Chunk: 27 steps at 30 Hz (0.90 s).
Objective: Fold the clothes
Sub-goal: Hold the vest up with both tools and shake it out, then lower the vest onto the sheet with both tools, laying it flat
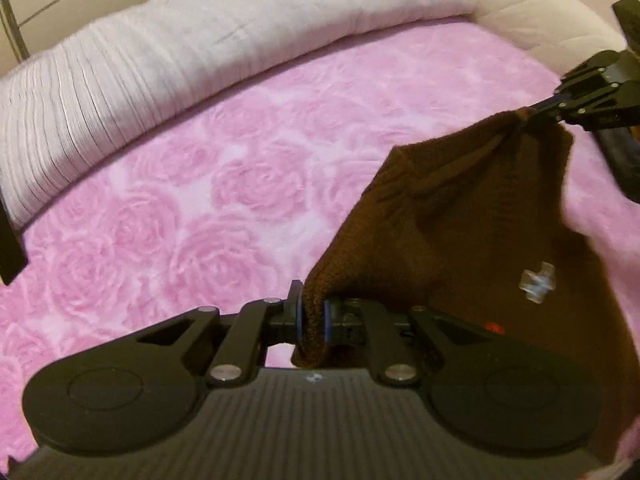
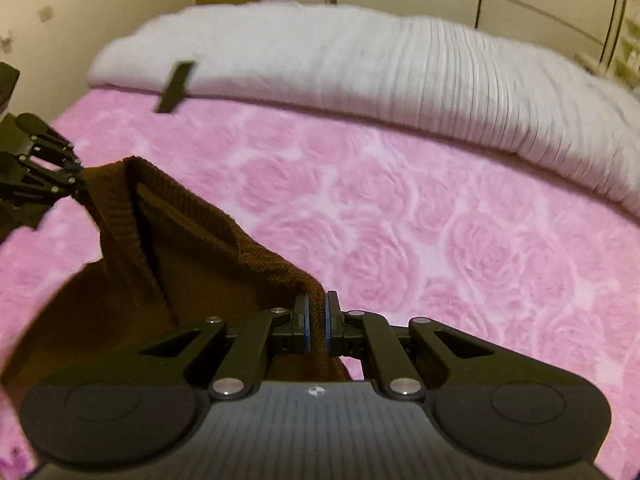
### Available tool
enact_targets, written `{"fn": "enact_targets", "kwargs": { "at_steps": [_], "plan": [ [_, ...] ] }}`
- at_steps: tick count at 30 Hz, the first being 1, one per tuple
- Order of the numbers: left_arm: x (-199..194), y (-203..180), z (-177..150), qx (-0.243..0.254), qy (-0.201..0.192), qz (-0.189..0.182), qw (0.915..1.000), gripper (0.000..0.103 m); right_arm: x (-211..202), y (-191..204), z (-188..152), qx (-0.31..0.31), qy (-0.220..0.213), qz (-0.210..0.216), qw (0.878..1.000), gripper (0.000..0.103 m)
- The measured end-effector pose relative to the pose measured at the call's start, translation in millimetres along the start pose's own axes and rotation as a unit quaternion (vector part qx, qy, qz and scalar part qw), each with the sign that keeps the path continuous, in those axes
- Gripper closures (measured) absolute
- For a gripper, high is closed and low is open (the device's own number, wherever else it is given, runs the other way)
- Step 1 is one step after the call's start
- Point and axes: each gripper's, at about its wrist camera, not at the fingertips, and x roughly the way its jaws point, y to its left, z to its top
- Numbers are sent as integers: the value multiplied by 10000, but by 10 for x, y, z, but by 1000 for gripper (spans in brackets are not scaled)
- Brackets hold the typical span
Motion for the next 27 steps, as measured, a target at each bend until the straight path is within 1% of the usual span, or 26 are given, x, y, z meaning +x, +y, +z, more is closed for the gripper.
{"fn": "enact_targets", "kwargs": {
  "at_steps": [2,3,5,7,9,10,11,12,13,16,17,18,21,22,23,25,27],
  "plan": [
    [236,143,164,-28,54,60,10000,96,244,-94,-4,56,7,-25,10000,98],
    [329,176,166,-15,73,95,9999,96,346,-125,-13,47,5,-26,10000,98],
    [549,265,277,16,173,175,9997,96,570,-156,50,-70,36,21,10000,98],
    [713,302,232,-50,297,245,9992,96,779,-167,43,-150,91,47,9998,97],
    [903,398,245,-226,453,308,9982,88,1021,-228,-10,-110,119,46,9999,97],
    [968,440,210,-346,510,424,9972,79,1158,-267,-13,-56,180,13,9998,95],
    [1033,482,175,-466,566,540,9958,70,1298,-320,-29,17,256,-52,9997,72],
    [1097,524,140,-586,622,656,9942,69,1399,-362,-53,102,293,-100,9995,51],
    [1099,575,73,-713,618,738,9928,69,1401,-374,-95,218,232,-103,9994,43],
    [967,694,-115,-983,590,924,9891,62,1293,-365,-283,462,93,-46,9989,44],
    [898,731,-194,-1098,579,958,9876,61,1233,-344,-364,526,58,-29,9986,44],
    [810,730,-264,-1200,582,917,9868,61,1146,-302,-473,581,49,-30,9983,44],
    [628,694,-458,-1388,601,596,9867,61,893,-278,-814,869,93,14,9962,44],
    [594,643,-509,-1400,588,392,9876,62,818,-270,-960,1054,125,53,9943,44],
    [595,591,-535,-1373,569,194,9887,62,752,-260,-1098,1224,162,96,9923,44],
    [656,465,-549,-1256,618,-57,9901,62,673,-227,-1327,1495,271,207,9882,44],
    [797,385,-522,-1184,669,-167,9906,62,661,-200,-1484,1755,408,336,9831,44]
  ]
}}
